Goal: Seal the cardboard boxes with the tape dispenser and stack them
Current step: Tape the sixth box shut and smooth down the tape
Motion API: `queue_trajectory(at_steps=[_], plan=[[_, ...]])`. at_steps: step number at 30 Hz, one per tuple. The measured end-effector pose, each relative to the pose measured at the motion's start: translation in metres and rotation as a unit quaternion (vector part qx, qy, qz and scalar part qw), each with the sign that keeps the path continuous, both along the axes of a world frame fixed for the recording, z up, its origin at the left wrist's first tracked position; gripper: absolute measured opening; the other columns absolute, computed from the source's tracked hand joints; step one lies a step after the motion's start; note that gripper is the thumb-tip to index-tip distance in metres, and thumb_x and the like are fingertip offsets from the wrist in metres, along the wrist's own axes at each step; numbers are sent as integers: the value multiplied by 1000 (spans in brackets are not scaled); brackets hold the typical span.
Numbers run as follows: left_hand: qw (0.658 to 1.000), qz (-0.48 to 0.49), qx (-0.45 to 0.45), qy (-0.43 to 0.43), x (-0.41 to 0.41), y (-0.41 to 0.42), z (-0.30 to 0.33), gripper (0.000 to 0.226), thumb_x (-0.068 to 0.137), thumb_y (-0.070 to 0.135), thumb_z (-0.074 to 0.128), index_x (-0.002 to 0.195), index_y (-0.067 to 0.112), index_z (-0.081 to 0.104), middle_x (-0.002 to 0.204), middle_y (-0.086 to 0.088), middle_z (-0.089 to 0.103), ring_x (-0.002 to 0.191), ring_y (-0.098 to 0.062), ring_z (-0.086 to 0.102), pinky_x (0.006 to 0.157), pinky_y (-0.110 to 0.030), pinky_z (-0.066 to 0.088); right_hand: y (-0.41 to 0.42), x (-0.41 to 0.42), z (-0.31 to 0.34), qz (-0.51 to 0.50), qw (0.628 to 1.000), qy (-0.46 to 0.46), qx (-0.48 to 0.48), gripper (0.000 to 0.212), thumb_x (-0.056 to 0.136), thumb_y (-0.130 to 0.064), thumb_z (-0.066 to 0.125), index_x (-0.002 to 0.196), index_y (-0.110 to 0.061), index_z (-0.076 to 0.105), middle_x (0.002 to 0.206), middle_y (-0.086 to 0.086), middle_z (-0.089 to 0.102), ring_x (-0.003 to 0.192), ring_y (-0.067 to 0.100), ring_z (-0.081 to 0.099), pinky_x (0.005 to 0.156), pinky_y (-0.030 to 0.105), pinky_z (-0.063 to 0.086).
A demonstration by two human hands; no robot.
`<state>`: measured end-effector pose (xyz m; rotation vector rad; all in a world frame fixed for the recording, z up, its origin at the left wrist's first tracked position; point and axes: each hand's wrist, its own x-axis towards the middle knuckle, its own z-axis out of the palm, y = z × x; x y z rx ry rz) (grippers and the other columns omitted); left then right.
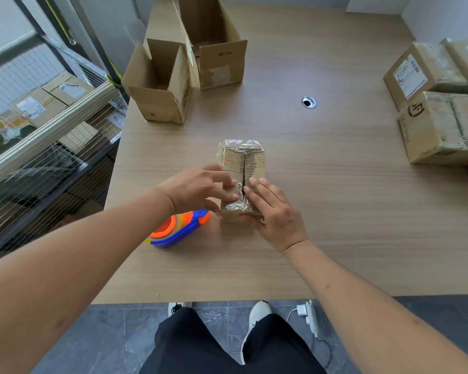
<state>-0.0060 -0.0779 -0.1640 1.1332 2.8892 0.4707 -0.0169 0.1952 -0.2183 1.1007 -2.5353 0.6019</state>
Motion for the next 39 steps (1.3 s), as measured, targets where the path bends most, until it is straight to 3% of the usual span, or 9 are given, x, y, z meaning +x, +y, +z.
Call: queue_trajectory(at_steps=[4,8,11,14,20,26,30,35,39], plan=[[999,11,-33,15,1,9,9,46,70,26,92,114,29,76,111,-3,67,102,-31,60,74,-47,60,-4,3,4,-17,1000,-12,-4,59,92,-54,61,137,-17,64,149,2,56,138,23,49,106,33,48],[996,81,-31,-33,18,18,11,56,66,25,94,118,28,75,123,-4,66,114,-34,62,88,-51,58,-9,8,7,-33,998,-49,7,62,86,-44,76,139,-15,62,151,2,53,139,26,47,111,37,46],[989,130,-30,-59,29,27,18,55,69,31,89,121,25,71,131,-3,59,122,-28,57,109,-49,47,-7,6,23,2,991,-126,35,90,76,-48,84,150,-13,48,157,5,45,144,27,40,114,45,42],[983,171,-12,-70,40,41,23,58,74,43,82,125,21,65,137,-2,50,126,-25,55,124,-42,25,7,3,44,41,967,-250,42,118,70,-61,83,162,-19,22,168,-2,23,153,15,25,120,34,34],[975,199,-28,-96,44,69,25,65,94,34,69,154,32,42,163,1,31,153,-15,24,125,-35,-2,32,0,57,108,955,-277,17,88,79,-41,85,152,-11,46,162,6,36,147,18,37,104,38,53],[969,201,9,-142,44,73,17,60,95,33,68,152,28,47,168,-1,24,156,-21,15,126,-37,5,32,-1,54,77,976,-200,34,61,69,-37,90,120,-10,72,142,9,59,129,28,56,102,45,52],[959,242,60,-134,50,78,7,68,81,52,80,141,27,61,163,-1,35,154,-23,24,124,-42,27,24,-1,49,51,985,-163,36,48,65,-35,93,103,-15,71,131,4,62,118,28,60,88,46,58],[947,283,119,-93,55,88,2,62,71,35,92,127,17,72,152,-11,50,148,-32,38,121,-40,28,24,-3,42,74,992,-101,22,39,70,-38,87,97,-17,68,123,1,65,109,26,61,75,41,60],[954,279,95,-55,59,92,0,63,59,42,97,113,17,79,140,-17,61,135,-41,53,109,-51,41,24,-17,42,102,986,-127,31,44,60,-33,92,94,-20,66,115,-4,65,96,26,60,73,45,57]])
